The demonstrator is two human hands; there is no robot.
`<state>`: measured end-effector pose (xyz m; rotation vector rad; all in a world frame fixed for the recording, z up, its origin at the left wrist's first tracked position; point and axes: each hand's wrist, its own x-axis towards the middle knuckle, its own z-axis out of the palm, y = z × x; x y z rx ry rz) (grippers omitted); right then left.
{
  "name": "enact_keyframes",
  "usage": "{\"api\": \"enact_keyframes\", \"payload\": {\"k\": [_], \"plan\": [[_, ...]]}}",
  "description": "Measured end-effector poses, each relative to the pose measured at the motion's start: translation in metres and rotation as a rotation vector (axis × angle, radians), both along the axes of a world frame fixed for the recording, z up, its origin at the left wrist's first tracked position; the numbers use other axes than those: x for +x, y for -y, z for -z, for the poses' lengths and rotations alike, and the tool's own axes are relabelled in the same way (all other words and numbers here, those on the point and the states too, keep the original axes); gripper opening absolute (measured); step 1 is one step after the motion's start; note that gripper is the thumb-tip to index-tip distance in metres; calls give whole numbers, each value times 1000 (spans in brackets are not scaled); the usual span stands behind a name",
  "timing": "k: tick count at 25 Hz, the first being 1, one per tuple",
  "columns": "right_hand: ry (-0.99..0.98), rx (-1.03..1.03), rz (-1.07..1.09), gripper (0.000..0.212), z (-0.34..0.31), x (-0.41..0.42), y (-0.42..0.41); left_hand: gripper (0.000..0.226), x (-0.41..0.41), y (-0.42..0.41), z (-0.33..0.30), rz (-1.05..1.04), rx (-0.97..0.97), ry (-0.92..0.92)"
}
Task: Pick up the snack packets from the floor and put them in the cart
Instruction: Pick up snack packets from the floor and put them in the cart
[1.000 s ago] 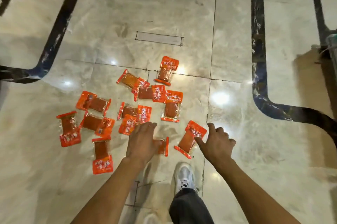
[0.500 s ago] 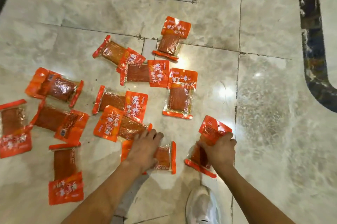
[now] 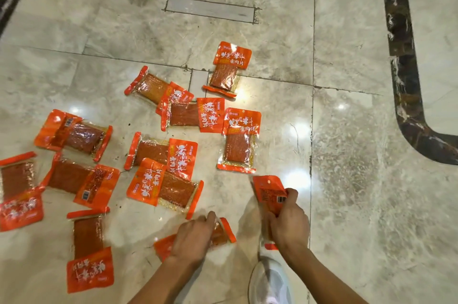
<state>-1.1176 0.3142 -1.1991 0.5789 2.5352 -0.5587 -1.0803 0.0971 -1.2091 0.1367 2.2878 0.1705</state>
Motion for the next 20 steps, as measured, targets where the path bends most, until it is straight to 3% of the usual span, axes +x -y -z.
{"api": "enact_keyframes", "payload": {"k": [5, 9, 14, 20], "plan": [[-73, 7, -125, 32, -129, -12, -24, 62, 15, 4, -129, -506, 177, -139], [-125, -472, 96, 43, -313, -41, -36, 62, -14, -1, -303, -768, 376, -247], [-221, -735, 224, 38, -567, -78, -42, 57, -72, -16, -565, -760, 567, -353], [-374, -699, 126, 40, -828, -67, -47, 46, -87, -4, -830, -705, 699, -518]]}}
